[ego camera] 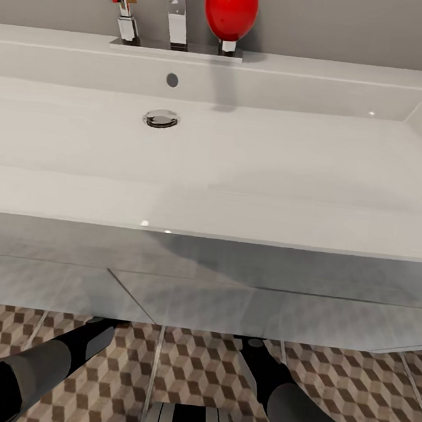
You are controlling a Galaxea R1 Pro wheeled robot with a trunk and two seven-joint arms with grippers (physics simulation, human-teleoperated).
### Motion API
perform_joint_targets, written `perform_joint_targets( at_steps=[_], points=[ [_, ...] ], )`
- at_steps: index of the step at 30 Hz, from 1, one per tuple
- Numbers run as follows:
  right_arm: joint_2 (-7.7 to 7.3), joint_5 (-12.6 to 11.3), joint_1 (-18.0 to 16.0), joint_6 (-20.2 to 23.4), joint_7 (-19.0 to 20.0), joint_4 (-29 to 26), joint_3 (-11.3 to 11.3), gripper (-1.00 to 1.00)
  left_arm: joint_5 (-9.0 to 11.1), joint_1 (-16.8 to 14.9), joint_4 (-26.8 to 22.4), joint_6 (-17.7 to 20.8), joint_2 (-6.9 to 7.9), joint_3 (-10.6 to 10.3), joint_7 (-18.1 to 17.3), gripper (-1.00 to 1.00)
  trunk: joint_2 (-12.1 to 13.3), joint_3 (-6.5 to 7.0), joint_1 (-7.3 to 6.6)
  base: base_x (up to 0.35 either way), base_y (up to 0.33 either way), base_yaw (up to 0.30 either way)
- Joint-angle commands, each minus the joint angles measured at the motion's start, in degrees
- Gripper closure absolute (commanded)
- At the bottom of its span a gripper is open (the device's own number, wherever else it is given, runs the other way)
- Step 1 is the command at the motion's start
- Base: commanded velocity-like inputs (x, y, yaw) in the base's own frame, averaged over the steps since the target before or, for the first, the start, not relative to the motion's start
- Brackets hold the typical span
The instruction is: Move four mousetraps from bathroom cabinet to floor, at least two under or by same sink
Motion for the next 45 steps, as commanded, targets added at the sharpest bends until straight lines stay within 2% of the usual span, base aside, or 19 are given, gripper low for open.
perform_joint_targets(
  at_steps=[1,13,45],
  points=[
    [0.01,0.5,-0.5,0.1,-0.3,-1.4,0.2,1.00,0.1,-0.6,-0.4,-0.1,-0.02,-0.6,0.7,1.00,0.0,-0.02,-0.02,0.000,0.000,0.000],
    [0.01,0.5,-0.5,0.1,-0.3,-1.4,0.2,1.00,0.1,-0.6,-0.4,-1.8,-0.16,-0.6,0.6,1.00,0.0,-0.02,-0.02,0.000,0.000,0.000],
    [0.01,0.5,-0.5,0.1,-0.3,-1.4,0.2,1.00,0.1,-0.6,-0.4,-1.9,-0.03,-0.6,0.6,1.00,0.0,-0.02,-0.02,0.000,0.000,0.000]
  ],
)
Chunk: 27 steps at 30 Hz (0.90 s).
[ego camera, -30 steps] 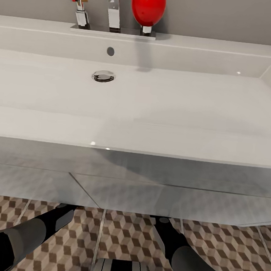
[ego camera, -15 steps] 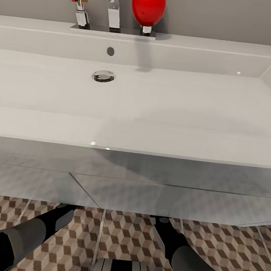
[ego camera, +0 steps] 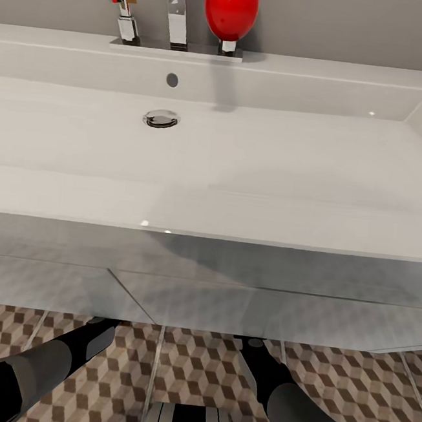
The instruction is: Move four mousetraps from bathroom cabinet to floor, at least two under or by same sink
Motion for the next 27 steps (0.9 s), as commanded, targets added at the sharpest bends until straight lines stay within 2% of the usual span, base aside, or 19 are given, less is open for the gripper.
perform_joint_targets(
  at_steps=[1,27],
  points=[
    [0.01,0.5,-0.5,0.1,-0.3,-1.4,0.2,1.00,0.3,-0.7,-0.2,-0.1,0.06,-0.2,0.5,1.00,0.0,-0.01,-0.03,0.000,0.000,0.000],
    [0.01,0.5,-0.5,0.1,-0.3,-1.4,0.2,1.00,0.4,-0.7,-0.3,-0.2,0.21,-0.1,0.5,1.00,0.0,-0.01,-0.03,0.000,0.000,0.000]
  ],
)
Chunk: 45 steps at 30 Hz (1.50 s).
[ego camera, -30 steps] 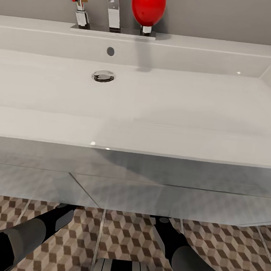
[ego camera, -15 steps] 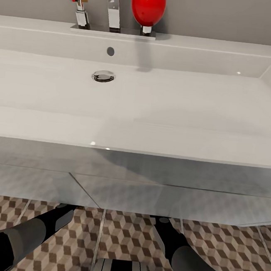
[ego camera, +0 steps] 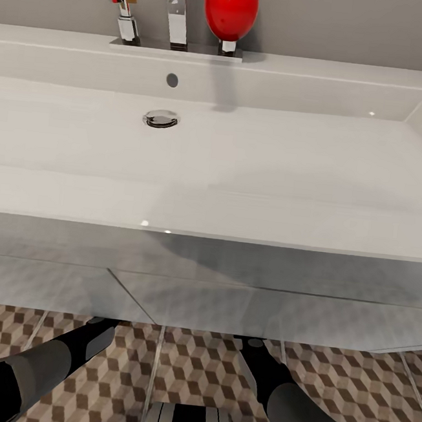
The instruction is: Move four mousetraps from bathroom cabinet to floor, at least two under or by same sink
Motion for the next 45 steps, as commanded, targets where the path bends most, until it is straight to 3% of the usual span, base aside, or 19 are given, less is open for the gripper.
perform_joint_targets(
  at_steps=[1,45],
  points=[
    [0.01,0.5,-0.5,0.1,-0.3,-1.5,0.2,1.00,0.6,-0.7,-0.1,0.0,0.07,0.0,0.4,1.00,0.0,-0.02,-0.02,0.000,0.000,0.000],
    [0.01,0.5,-0.5,0.1,-0.3,-1.8,0.2,1.00,0.5,-0.7,-0.2,0.0,-0.06,0.0,0.4,1.00,0.0,-1.10,-0.02,0.000,0.000,0.000]
  ],
)
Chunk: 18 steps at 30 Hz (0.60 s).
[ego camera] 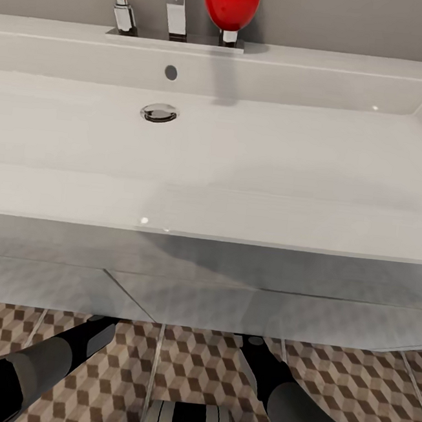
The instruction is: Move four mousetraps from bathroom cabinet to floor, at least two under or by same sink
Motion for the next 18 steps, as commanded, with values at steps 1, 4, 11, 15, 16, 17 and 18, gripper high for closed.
perform_joint_targets(
  at_steps=[1,4,11,15,16,17,18],
  points=[
    [0.01,0.5,-0.7,0.2,-0.3,0.0,0.2,1.00,0.3,0.0,-0.1,-0.1,0.05,-0.5,0.5,1.00,0.0,-0.07,-0.01,0.000,0.000,0.000],
    [0.01,0.5,-0.7,0.2,-0.3,0.0,0.2,1.00,0.3,0.0,-0.1,-0.1,0.05,-0.5,0.5,1.00,0.0,-0.26,-0.01,0.000,0.000,0.000],
    [0.01,0.5,-0.7,0.2,-0.3,0.0,0.2,1.00,0.3,0.0,-0.1,-0.1,0.05,-0.5,0.6,1.00,0.0,-0.64,-0.01,0.000,0.000,0.000],
    [0.01,0.5,-0.7,0.2,-0.3,0.0,0.2,1.00,0.3,0.0,-0.1,-0.1,0.05,-0.5,0.5,1.00,0.0,-0.89,-0.01,0.000,0.000,0.000],
    [0.01,0.5,-0.7,0.2,-0.3,0.0,0.2,1.00,0.3,0.0,-0.1,-0.1,0.05,-0.5,0.5,1.00,0.0,-0.97,-0.01,0.000,0.000,0.000],
    [0.01,0.5,-0.7,0.2,-0.3,0.0,0.2,1.00,0.3,0.0,-0.1,-0.1,0.05,-0.5,0.5,1.00,0.0,-1.05,-0.01,0.000,0.000,0.000],
    [0.01,0.5,-0.7,0.2,-0.3,0.0,0.2,1.00,0.3,0.0,-0.1,-0.1,0.05,-0.5,0.5,1.00,0.0,-1.12,-0.01,0.000,0.000,0.000]
  ],
)
